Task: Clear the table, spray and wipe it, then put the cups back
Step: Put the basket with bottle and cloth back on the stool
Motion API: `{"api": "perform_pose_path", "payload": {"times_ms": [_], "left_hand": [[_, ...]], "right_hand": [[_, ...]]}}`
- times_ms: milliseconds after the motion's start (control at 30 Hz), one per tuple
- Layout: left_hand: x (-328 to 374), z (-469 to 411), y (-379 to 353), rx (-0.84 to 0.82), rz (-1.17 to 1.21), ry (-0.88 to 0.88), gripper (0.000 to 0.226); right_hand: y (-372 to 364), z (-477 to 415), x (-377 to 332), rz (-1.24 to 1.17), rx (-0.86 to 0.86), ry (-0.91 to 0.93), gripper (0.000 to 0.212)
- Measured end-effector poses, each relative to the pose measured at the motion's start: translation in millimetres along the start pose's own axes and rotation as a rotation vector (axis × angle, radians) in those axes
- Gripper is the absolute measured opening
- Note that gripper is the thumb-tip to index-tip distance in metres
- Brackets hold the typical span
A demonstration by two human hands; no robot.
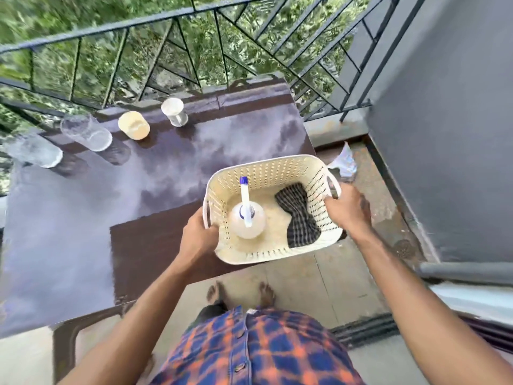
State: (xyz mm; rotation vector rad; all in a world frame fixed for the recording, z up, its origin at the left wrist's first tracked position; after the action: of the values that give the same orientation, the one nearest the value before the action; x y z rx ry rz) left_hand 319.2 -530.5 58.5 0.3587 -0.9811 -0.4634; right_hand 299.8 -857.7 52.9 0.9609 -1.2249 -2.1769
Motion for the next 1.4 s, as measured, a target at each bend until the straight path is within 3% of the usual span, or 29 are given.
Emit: {"api": "perform_pose_path", "payload": {"times_ms": [300, 400, 733, 967, 1133, 1300, 1400], "left_hand": [[-20.9, 13.0, 64.3, 0.118, 0.054, 0.017, 0.039], [-37.8, 19.9, 100.2, 0.196, 0.084, 0.045, 0.039], [-160.7, 87.3, 256.1, 0.522, 0.411, 0.235, 0.030], [-298.1, 130.5, 362.2, 0.732, 0.654, 0.377, 0.032], [-404.5, 159.1, 433.3, 0.863, 0.782, 0.521, 0.024], [-553.5, 182.3, 469.5, 1.007, 0.795, 0.664, 0.042], [-582.0, 199.2, 475.6, 1.065, 0.815, 0.728, 0.046]], "right_hand": [[-13.8, 12.6, -65.1, -0.019, -0.019, 0.203, 0.029], [-28.5, 21.5, -109.4, 0.022, -0.047, 0.285, 0.034], [-124.4, 126.0, -300.4, 0.115, -0.213, 0.690, 0.021], [-243.8, 249.5, -439.6, 0.285, -0.314, 0.925, 0.011], [-338.7, 350.4, -522.8, 0.369, -0.431, 1.060, 0.022], [-421.0, 455.7, -585.7, 0.439, -0.530, 1.232, 0.024], [-458.2, 494.2, -606.8, 0.435, -0.603, 1.239, 0.021]]}}
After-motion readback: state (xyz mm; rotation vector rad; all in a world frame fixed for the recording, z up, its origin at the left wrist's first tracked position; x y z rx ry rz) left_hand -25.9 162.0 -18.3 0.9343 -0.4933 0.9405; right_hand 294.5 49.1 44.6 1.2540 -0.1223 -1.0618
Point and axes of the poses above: each hand's wrist, its own z-axis away from the middle knuckle, its own y-axis out of the back of the hand, x = y × z, the point moved 3 cm from there along -z, towards the middle knuckle, and after that the axes turned 5 degrees about z, right-handed, at the moved point
